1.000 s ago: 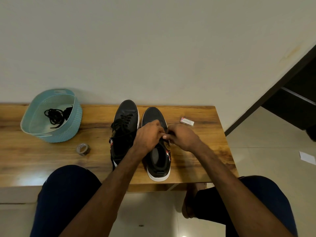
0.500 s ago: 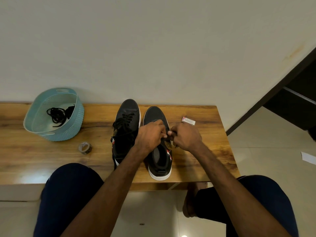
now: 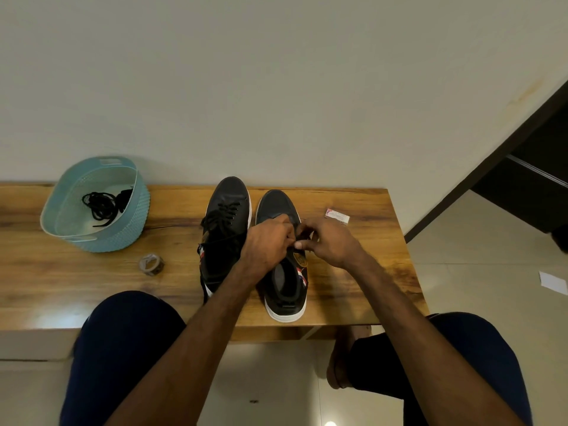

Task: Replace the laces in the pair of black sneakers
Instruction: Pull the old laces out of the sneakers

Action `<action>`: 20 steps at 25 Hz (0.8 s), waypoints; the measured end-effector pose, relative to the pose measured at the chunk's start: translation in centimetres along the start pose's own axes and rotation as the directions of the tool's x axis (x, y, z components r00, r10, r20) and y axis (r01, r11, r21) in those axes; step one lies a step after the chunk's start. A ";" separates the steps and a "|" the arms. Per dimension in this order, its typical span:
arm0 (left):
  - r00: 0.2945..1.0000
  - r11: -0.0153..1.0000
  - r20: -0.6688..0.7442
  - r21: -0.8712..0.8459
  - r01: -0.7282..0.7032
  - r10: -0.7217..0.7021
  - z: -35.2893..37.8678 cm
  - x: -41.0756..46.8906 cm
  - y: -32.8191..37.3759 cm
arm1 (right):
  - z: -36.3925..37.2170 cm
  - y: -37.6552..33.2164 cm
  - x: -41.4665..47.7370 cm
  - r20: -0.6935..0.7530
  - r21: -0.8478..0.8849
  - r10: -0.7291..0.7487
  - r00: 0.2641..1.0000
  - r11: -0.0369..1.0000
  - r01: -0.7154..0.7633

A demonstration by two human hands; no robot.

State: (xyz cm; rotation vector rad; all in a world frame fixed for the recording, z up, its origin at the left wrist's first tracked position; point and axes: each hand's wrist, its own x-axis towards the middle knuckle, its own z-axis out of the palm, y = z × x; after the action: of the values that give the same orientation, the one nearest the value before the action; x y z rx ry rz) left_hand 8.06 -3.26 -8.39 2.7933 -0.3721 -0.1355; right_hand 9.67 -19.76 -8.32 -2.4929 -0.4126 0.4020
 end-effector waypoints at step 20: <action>0.957 0.880 0.093 -0.377 0.289 -0.275 -0.7 -0.8 -1.5 | -1.1 0.5 -0.4 -0.023 -0.200 0.099 0.995 0.975 -0.102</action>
State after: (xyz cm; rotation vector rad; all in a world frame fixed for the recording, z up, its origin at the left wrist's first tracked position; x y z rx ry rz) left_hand 7.79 -1.43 -8.17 2.4340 0.0583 -0.2934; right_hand 9.78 -20.87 -7.68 -2.7198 -0.3374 0.4009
